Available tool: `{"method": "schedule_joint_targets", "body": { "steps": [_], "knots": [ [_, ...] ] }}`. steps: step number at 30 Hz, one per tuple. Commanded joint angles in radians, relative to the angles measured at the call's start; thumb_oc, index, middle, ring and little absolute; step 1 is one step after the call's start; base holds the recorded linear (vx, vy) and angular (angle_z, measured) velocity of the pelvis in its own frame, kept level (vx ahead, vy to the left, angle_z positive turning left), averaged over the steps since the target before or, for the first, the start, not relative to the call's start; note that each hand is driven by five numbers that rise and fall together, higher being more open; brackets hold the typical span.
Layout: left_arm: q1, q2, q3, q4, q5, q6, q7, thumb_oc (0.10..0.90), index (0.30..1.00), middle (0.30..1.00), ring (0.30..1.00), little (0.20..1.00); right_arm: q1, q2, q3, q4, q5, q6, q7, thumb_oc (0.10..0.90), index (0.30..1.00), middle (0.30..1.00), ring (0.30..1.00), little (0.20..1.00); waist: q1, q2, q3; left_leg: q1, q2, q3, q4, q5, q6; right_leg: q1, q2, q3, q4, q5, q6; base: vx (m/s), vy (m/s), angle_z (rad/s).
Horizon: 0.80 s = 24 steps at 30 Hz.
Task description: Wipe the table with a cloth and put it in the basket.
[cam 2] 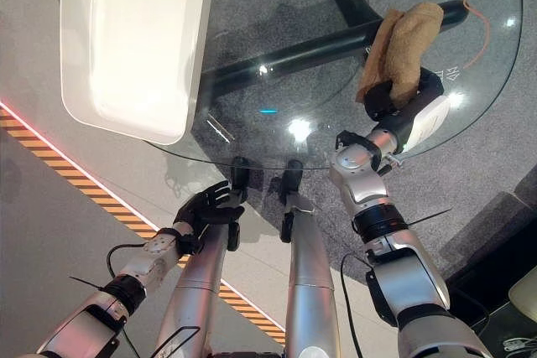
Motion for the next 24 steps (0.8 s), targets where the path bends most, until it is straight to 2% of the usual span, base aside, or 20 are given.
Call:
{"method": "schedule_joint_targets", "body": {
  "steps": [1, 9, 13, 18, 24],
  "knots": [
    [0.147, -0.068, -0.101, 0.009, -0.015, 0.082, -0.039, 0.8, 0.9, 0.9, 0.9, 0.9, 0.005, -0.028, -0.008, -0.073, -0.015, -0.017, -0.049, 0.1, 0.3, 0.3, 0.3, 0.2, 0.027, -0.002, -0.022, -0.063, -0.016, 0.013, 0.16, -0.1, 0.04, -0.026, 0.06, 0.095, -0.132, 0.137, 0.067, 0.01, 0.052, 0.0],
    [0.153, -0.062, -0.103, -0.002, -0.034, 0.086, -0.048, 0.8, 0.9, 0.9, 0.9, 0.9, -0.005, -0.037, -0.013, -0.101, -0.02, -0.052, -0.012, 0.1, 0.3, 0.3, 0.3, 0.2, 0.031, -0.001, -0.022, -0.065, -0.017, 0.016, 0.165, -0.108, 0.044, -0.03, 0.057, 0.095, -0.127, 0.136, 0.074, 0.01, 0.034, 0.02],
    [0.154, -0.062, -0.103, -0.019, -0.034, 0.1, -0.045, 0.8, 0.9, 0.9, 0.9, 0.9, -0.016, -0.03, 0.007, -0.16, -0.067, -0.044, 0.093, 0.1, 0.3, 0.3, 0.3, 0.2, 0.035, -0.002, -0.022, -0.066, -0.019, 0.016, 0.164, -0.106, 0.045, -0.031, 0.056, 0.093, -0.127, 0.138, 0.075, 0.0, 0.018, 0.01],
    [0.152, -0.074, -0.101, -0.02, -0.03, 0.103, -0.046, 0.8, 0.9, 0.9, 0.9, 0.9, -0.015, -0.003, 0.061, -0.231, -0.151, 0.017, 0.247, 0.1, 0.3, 0.3, 0.3, 0.2, 0.035, -0.003, -0.022, -0.076, -0.019, 0.017, 0.166, -0.106, 0.043, -0.042, 0.053, 0.09, -0.121, 0.133, 0.075, 0.0, 0.0, 0.0],
    [0.155, -0.091, -0.097, -0.012, -0.02, 0.087, -0.056, 0.8, 0.9, 0.9, 0.9, 0.9, 0.028, 0.052, 0.145, -0.267, -0.223, 0.069, 0.365, 0.1, 0.3, 0.3, 0.3, 0.2, 0.033, 0.001, -0.022, -0.089, -0.018, 0.02, 0.167, -0.104, 0.04, -0.057, 0.05, 0.086, -0.112, 0.125, 0.073, 0.0, 0.0, 0.0]
  ]
}}
